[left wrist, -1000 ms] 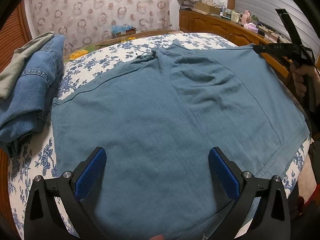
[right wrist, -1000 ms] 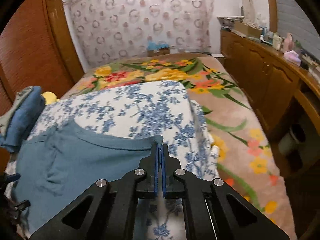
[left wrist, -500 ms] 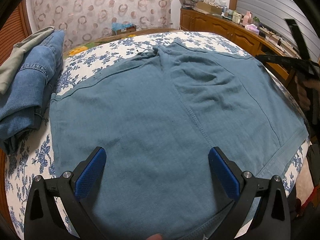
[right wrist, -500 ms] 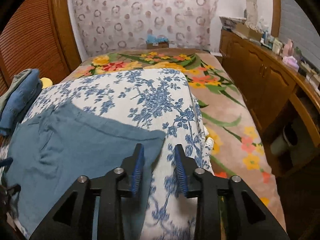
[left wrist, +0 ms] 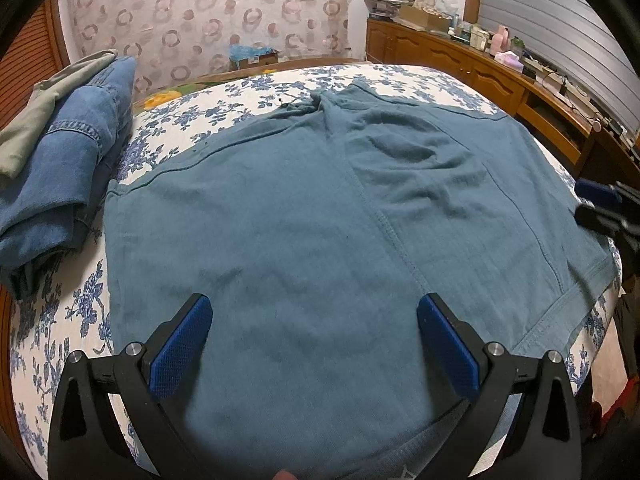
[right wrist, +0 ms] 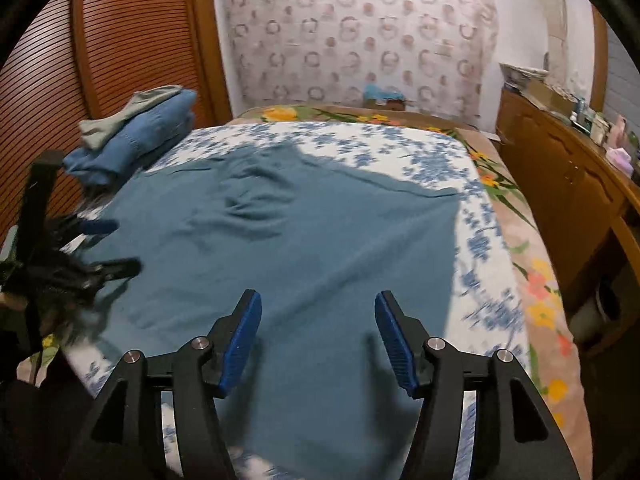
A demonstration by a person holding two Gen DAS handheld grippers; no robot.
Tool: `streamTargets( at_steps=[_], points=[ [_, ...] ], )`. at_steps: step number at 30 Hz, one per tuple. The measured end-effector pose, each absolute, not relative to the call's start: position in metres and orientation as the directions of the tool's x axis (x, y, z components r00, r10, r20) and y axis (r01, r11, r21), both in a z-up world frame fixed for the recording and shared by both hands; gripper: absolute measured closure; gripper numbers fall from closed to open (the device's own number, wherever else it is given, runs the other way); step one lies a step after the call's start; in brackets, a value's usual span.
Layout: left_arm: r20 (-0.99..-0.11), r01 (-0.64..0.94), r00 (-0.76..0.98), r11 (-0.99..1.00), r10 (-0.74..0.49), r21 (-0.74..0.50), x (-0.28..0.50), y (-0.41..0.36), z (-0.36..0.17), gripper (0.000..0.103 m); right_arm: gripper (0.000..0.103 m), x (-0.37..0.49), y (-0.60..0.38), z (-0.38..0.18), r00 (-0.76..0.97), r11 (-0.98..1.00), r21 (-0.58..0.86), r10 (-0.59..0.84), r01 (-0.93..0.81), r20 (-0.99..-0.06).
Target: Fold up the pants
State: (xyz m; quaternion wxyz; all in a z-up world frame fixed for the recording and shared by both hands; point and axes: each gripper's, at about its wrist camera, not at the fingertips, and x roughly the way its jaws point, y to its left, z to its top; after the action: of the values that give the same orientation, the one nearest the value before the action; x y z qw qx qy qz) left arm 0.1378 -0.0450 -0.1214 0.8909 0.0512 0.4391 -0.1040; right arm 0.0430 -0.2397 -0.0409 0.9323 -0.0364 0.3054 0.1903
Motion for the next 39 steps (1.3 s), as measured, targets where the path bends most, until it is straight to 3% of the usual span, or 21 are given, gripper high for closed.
streamTargets(
  at_steps=[7, 11, 16, 22, 35, 39],
  points=[
    [-0.798, 0.247, 0.584, 0.969, -0.148, 0.001, 0.136, -0.045, -0.121, 0.0, 0.041, 0.044, -0.233, -0.06, 0.715, 0.932, 0.044, 0.307, -0.361, -0.628],
    [-0.804, 0.242, 0.576, 0.97, -0.146, -0.002, 0.131, -0.041, -0.118, 0.0, 0.035, 0.038, -0.225, -0.068, 0.758, 0.931, -0.048, 0.264, -0.362, -0.597],
    [-0.749, 0.233, 0.626, 0.969, -0.218, -0.087, 0.102, -0.017, -0.103, 0.0, 0.03, 0.04, -0.226, -0.069, 0.771, 0.937, -0.033, 0.266, -0.348, -0.578],
    [-0.727, 0.169, 0.665, 0.983, -0.169, -0.074, 0.071, 0.018, -0.092, 0.001, 0.029, 0.029, -0.213, -0.076, 0.782, 0.941, -0.031, 0.262, -0.337, -0.565],
    [-0.749, 0.148, 0.641, 0.985, -0.166, -0.092, 0.038, 0.039, -0.107, 0.043, 0.029, 0.025, -0.213, -0.075, 0.785, 0.943, -0.029, 0.259, -0.332, -0.562],
    [-0.76, 0.153, 0.631, 0.985, -0.158, -0.078, 0.033, 0.036, -0.11, 0.049, 0.029, 0.025, -0.213, -0.075, 0.786, 0.943, -0.03, 0.259, -0.332, -0.561]
  ],
)
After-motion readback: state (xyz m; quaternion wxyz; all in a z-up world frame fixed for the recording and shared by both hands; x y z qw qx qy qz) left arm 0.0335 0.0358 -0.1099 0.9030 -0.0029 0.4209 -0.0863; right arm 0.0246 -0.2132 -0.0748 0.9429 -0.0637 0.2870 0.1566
